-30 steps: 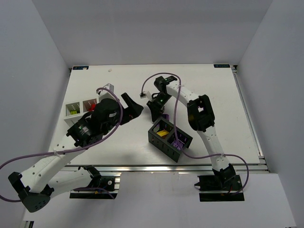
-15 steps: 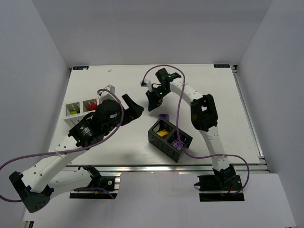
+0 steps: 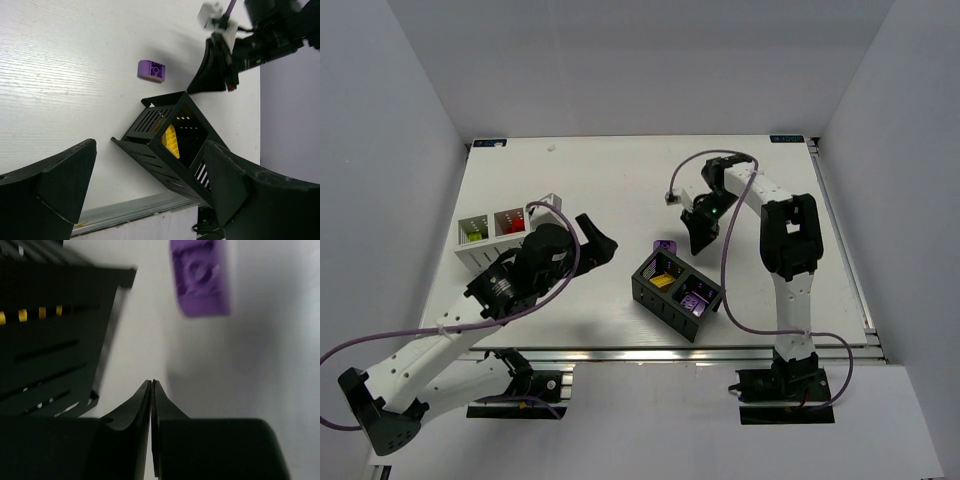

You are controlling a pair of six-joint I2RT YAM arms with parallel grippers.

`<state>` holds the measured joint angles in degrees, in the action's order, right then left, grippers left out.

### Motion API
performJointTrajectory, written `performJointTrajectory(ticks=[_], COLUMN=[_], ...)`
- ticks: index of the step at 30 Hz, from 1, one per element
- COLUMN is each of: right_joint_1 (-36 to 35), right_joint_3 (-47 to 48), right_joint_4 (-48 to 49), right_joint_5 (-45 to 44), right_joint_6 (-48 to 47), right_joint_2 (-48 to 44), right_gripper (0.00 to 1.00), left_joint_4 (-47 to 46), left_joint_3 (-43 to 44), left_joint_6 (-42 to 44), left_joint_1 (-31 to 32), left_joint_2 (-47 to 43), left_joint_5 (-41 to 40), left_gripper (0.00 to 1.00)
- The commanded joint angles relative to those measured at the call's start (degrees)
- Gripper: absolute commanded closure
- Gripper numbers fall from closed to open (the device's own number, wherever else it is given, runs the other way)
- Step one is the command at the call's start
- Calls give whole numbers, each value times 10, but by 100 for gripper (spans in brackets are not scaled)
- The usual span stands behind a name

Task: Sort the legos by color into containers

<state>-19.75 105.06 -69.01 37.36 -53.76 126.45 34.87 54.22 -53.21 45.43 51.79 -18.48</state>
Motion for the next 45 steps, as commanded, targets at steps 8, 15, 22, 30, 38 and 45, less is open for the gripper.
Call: performJointTrajectory(ticks=[8,15,22,30,38,45], right_joint_1=[-6,-9,-21,-44,-50,-60], right_joint_3=[31,93,103,161,187,207], right_joint_4=[-47,-19,21,117,210,234], right_joint_5=[6,26,50,78,92,119], right_joint_6=[0,52,81,170,240,244], right_joint_2=[60,123,132,158,160,156], right_gripper=[96,96,95,91,87,79], left_joint_4=[-2,10,9,21,25,20], left_joint_3=[-17,14,17,34,37,37], left_joint_6=[2,6,0,-7,-19,-27], left_joint_1=[-3,-3,-3,-3,-3,-3], left_joint_2=[-47,-22,-23,-12,-9,-2], left_joint_5=[-13,-12,-21,-23,-25,-26], left_gripper=[2,2,2,2,2,2])
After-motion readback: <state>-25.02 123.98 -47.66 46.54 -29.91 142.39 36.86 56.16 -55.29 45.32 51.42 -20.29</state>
